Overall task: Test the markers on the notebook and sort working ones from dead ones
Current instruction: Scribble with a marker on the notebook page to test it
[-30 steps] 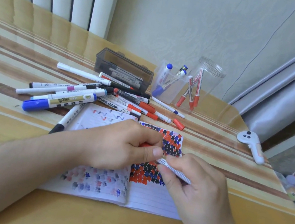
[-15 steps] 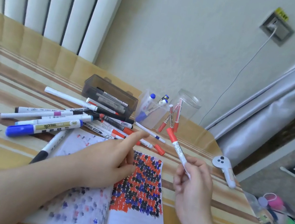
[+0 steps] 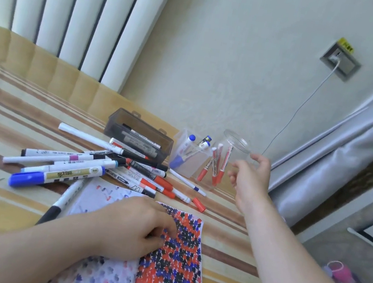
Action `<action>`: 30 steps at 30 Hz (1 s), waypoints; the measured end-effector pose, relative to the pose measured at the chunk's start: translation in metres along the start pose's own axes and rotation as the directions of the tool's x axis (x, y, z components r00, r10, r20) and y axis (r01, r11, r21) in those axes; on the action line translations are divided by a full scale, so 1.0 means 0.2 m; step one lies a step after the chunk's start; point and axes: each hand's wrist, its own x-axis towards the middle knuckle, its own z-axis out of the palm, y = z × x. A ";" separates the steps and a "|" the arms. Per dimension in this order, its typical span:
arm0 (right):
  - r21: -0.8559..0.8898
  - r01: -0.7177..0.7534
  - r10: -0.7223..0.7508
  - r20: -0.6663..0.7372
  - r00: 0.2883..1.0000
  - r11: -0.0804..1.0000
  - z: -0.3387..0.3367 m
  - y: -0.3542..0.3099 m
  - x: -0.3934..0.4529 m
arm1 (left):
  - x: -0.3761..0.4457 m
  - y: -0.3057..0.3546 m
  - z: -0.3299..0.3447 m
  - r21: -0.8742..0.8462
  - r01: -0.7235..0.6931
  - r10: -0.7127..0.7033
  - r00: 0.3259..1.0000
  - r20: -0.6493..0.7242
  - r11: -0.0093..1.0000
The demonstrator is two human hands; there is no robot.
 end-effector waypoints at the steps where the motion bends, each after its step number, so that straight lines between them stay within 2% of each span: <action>1: -0.131 0.027 -0.023 0.030 0.999 0.991 -0.01 0.07 -0.04 | 0.00 0.00 0.00 0.010 -0.008 0.008 1.000 0.006 1.000; 3: -0.401 0.064 -0.017 0.120 0.993 0.914 -0.03 0.23 -0.11 | 0.01 0.00 0.00 0.017 -0.014 0.014 1.000 0.016 1.000; 5: -0.520 0.059 0.051 0.195 0.979 0.852 -0.04 0.35 -0.16 | 0.01 0.00 0.00 0.022 -0.017 0.016 1.000 0.019 1.000; 7: -0.577 0.059 0.092 0.229 0.969 0.815 -0.03 0.43 -0.17 | 0.01 0.00 0.00 0.024 -0.016 0.015 1.000 0.024 1.000; 10: -0.634 0.137 0.040 0.257 0.965 0.761 -0.01 0.44 -0.12 | 0.01 0.00 0.00 0.027 -0.016 0.015 0.999 0.031 1.000; 13: -0.730 0.241 0.005 0.318 0.948 0.639 0.03 0.42 -0.05 | 0.01 0.00 0.01 0.029 -0.016 0.015 1.000 0.025 0.999; 17: -0.829 0.281 0.081 0.362 0.929 0.484 0.11 0.38 0.00 | 0.02 0.00 0.02 0.034 -0.015 0.014 1.000 0.024 0.999; 21: -0.868 0.302 0.066 0.354 0.933 0.394 0.15 0.38 0.04 | 0.02 -0.01 0.03 0.032 -0.011 0.010 0.999 0.032 0.999; 24: -0.879 0.381 0.128 0.429 0.894 0.286 0.10 0.32 0.03 | 0.01 -0.01 0.02 0.025 0.007 -0.008 0.999 0.047 1.000; 26: -0.853 0.406 0.160 0.474 0.866 0.327 0.02 0.26 -0.02 | 0.01 -0.02 0.02 0.028 0.018 -0.019 0.998 0.051 0.999; 28: -0.796 0.402 0.145 0.511 0.848 0.453 -0.07 0.20 -0.10 | 0.02 -0.01 0.02 0.016 0.028 -0.028 0.999 0.043 0.999; 29: -0.713 0.363 0.144 0.542 0.828 0.600 -0.11 0.19 -0.16 | 0.02 -0.01 0.02 0.000 0.039 -0.039 0.999 0.032 0.999; 30: -0.562 0.259 0.157 0.586 0.795 0.785 -0.15 0.18 -0.24 | 0.02 0.00 0.01 -0.026 0.055 -0.055 0.998 0.016 0.998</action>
